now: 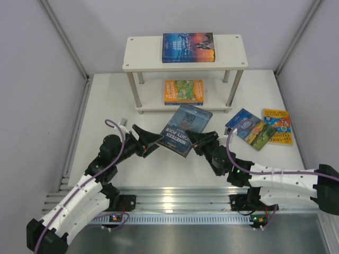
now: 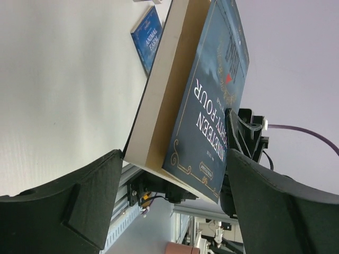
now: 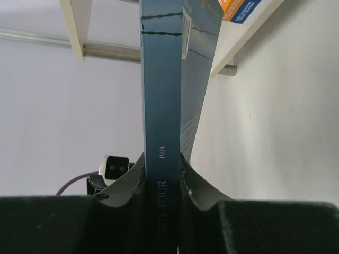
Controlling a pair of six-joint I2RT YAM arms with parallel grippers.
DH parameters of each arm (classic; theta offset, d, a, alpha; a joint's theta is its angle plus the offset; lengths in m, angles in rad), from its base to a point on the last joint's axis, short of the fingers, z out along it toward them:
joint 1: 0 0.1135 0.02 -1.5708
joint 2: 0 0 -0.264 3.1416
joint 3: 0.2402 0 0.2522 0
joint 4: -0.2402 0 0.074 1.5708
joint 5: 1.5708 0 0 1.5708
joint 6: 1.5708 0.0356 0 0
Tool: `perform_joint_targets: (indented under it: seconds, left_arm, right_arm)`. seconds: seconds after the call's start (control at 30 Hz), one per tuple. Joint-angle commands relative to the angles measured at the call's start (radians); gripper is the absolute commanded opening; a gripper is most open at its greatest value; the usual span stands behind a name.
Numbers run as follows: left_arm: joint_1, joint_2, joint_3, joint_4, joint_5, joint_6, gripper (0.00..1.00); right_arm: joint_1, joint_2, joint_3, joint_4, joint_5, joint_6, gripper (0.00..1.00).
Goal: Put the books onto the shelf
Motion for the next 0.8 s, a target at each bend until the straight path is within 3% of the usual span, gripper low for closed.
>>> perform_joint_targets:
  seconds: [0.0,0.33,0.57,0.73,0.77]
  left_arm:
    - [0.007,-0.027,0.017,0.050,-0.040,-0.024,0.84]
    - [0.006,-0.012,0.032,0.068,-0.046,-0.042,0.90]
    - [0.006,-0.009,0.050,0.059,-0.086,-0.050,0.93]
    - [0.006,-0.013,0.055,0.070,-0.131,-0.056,0.89]
    - [0.006,-0.019,0.058,0.073,-0.134,-0.053,0.84]
  right_arm:
    - [0.018,-0.013,0.077,0.121,0.091,0.026,0.02]
    - [0.020,0.120,0.123,0.314,0.138,0.075,0.00]
    - [0.035,0.192,0.158,0.343,0.128,0.100,0.00]
    - [0.070,0.204,0.152,0.342,0.126,0.086,0.00]
    - [0.074,0.200,0.147,0.328,0.125,0.087,0.00]
